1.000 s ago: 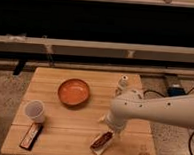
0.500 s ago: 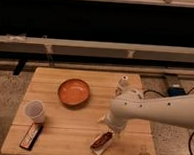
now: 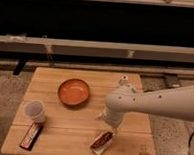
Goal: Pick up the ceramic bowl
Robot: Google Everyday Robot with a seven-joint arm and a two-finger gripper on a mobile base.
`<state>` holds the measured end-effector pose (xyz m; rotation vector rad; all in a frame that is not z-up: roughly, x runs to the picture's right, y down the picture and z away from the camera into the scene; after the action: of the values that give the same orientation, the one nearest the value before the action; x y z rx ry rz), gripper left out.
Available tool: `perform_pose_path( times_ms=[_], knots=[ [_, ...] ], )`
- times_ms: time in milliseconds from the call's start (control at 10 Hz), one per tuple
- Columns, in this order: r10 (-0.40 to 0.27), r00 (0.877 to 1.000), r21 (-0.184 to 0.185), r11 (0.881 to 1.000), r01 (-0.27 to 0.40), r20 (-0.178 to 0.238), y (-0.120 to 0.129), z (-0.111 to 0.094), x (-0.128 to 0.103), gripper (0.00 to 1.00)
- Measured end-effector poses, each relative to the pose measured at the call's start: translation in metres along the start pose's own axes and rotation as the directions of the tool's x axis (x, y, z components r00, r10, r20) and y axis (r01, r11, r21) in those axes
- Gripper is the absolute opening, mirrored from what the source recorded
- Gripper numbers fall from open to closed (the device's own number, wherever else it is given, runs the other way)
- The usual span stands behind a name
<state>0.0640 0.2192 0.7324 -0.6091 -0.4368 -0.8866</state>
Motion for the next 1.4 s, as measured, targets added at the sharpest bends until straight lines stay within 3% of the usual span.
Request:
perform_pose_path(
  times_ms=[500,800,1000,1400],
  knots=[
    [-0.09,0.996,-0.017,0.996,0.09,-0.016,-0.12,0.006,0.025,0.8],
    [-0.157,0.987,-0.022,0.987,0.156,-0.037,-0.176,0.015,0.041,0.8],
    [-0.185,0.982,-0.03,0.983,0.184,-0.048,-0.189,0.028,0.054,0.8],
    [-0.199,0.979,-0.031,0.98,0.197,-0.052,-0.183,0.057,0.063,0.8]
  ],
)
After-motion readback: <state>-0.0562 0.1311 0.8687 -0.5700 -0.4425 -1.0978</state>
